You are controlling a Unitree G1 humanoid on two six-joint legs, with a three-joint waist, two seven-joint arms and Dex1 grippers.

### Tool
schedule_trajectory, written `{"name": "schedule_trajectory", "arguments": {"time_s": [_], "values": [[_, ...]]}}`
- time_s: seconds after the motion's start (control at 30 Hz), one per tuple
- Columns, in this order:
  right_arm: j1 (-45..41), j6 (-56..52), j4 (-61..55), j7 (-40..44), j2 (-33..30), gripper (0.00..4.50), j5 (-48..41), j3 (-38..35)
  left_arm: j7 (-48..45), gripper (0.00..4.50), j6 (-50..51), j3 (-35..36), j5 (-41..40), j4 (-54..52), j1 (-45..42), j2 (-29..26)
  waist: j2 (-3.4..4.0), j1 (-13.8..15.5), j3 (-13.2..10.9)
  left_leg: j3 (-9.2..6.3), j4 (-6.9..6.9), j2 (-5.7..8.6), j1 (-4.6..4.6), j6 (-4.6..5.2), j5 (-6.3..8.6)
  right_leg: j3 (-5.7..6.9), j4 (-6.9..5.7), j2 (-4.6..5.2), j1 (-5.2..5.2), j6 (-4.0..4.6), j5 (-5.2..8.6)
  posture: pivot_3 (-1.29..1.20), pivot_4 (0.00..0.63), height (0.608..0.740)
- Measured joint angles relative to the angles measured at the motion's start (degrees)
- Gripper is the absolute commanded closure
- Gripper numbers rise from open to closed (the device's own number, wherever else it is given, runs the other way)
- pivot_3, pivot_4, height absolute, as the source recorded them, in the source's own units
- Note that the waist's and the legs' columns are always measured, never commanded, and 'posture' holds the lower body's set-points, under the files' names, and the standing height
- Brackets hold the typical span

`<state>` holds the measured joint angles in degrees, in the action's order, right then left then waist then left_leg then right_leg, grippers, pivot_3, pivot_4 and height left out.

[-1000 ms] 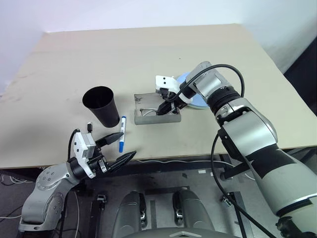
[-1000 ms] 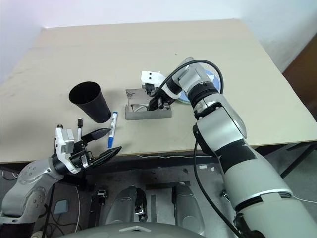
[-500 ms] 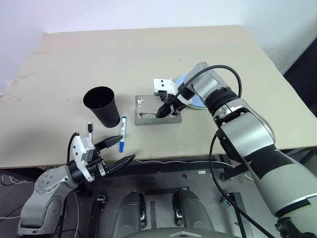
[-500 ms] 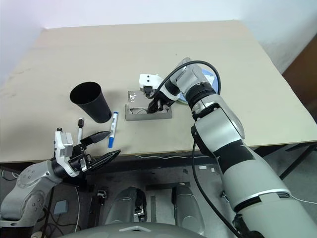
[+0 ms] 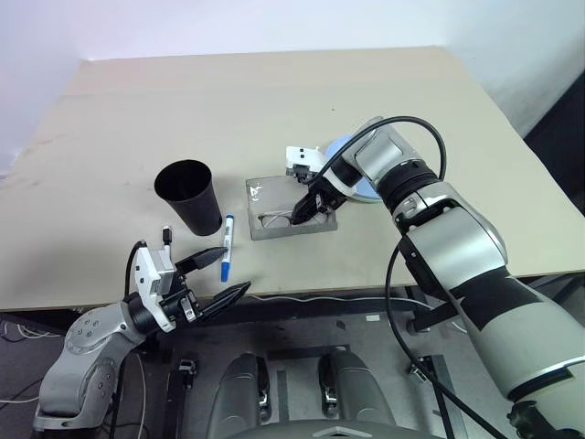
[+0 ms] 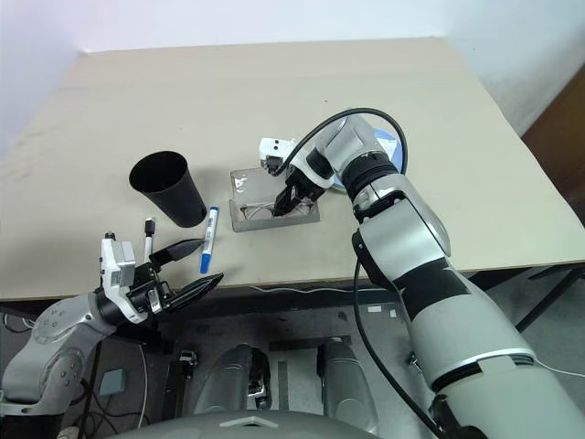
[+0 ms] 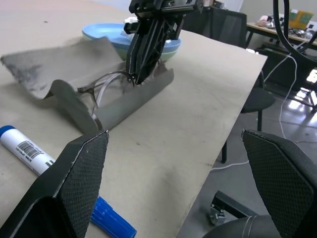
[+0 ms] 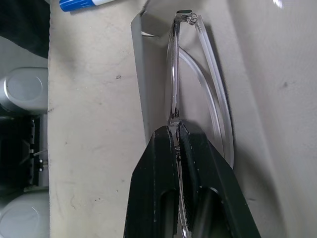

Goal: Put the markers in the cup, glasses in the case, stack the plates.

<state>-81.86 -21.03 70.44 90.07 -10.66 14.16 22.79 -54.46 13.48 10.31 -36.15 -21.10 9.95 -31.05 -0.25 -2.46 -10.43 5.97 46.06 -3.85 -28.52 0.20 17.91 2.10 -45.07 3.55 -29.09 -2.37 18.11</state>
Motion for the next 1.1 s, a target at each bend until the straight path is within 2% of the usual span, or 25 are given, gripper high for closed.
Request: {"name": "schedule_trajectory", "arguments": {"time_s": [0.5, 0.53, 0.57, 0.67, 0.8, 1.1], "values": [[3.1, 4.6, -4.0, 0.1, -1.2, 4.49, -1.0, -0.8, 1.1, 0.00, 0.9, -0.1, -0.7, -0.5, -0.2, 0.0, -0.11, -0.1, 0.2, -0.01, -0.02, -0.01, 0.06, 0.00, 0.00, 0.02, 0.00, -0.01, 0.04, 0.00, 0.00, 0.00, 0.150, 0.670], [3.1, 4.8, -4.0, 0.1, -1.2, 3.95, -0.9, -0.8, 1.1, 0.00, 0.9, -0.1, -0.7, -0.5, -0.3, 0.0, -0.11, -0.1, 0.2, -0.01, -0.02, -0.01, 0.05, 0.00, 0.00, 0.02, 0.00, -0.01, 0.03, 0.00, 0.00, 0.00, 0.150, 0.670], [3.1, 4.8, -4.0, 0.1, -1.3, 3.94, -0.9, -0.8, 1.1, 0.00, 0.9, -0.1, -0.7, -0.5, -0.3, 0.0, -0.11, -0.1, 0.2, -0.01, -0.02, -0.01, 0.05, 0.00, 0.00, 0.02, 0.00, -0.01, 0.03, 0.00, 0.00, 0.00, 0.150, 0.670], [3.9, 4.9, -3.3, 0.9, -0.9, 2.98, -0.9, -0.7, 1.1, 0.00, 0.9, -0.1, -0.7, -0.5, -0.5, 0.0, -0.09, -0.1, 0.1, 0.00, -0.01, 0.00, 0.04, 0.00, 0.00, 0.01, -0.01, 0.00, 0.02, 0.00, 0.00, 0.00, 0.150, 0.670], [3.2, 3.4, -2.3, 0.2, -1.0, 1.98, -0.9, -1.4, 0.9, 0.00, 0.9, -0.1, -0.7, -0.4, -0.5, 0.0, -0.10, -0.1, 0.1, -0.01, -0.01, -0.01, 0.04, 0.00, 0.00, 0.01, -0.02, 0.00, 0.02, 0.00, 0.00, 0.00, 0.150, 0.670], [3.4, 0.9, 0.0, -0.2, -0.4, 1.98, -0.9, -1.6, 0.1, 0.00, 0.8, -0.1, -0.7, -0.3, -0.7, 0.0, -0.04, -0.1, 0.1, 0.01, -0.02, -0.02, -0.12, -0.01, -0.01, 0.00, -0.04, -0.02, -0.15, 0.01, 0.00, 0.00, 0.150, 0.670]]}}
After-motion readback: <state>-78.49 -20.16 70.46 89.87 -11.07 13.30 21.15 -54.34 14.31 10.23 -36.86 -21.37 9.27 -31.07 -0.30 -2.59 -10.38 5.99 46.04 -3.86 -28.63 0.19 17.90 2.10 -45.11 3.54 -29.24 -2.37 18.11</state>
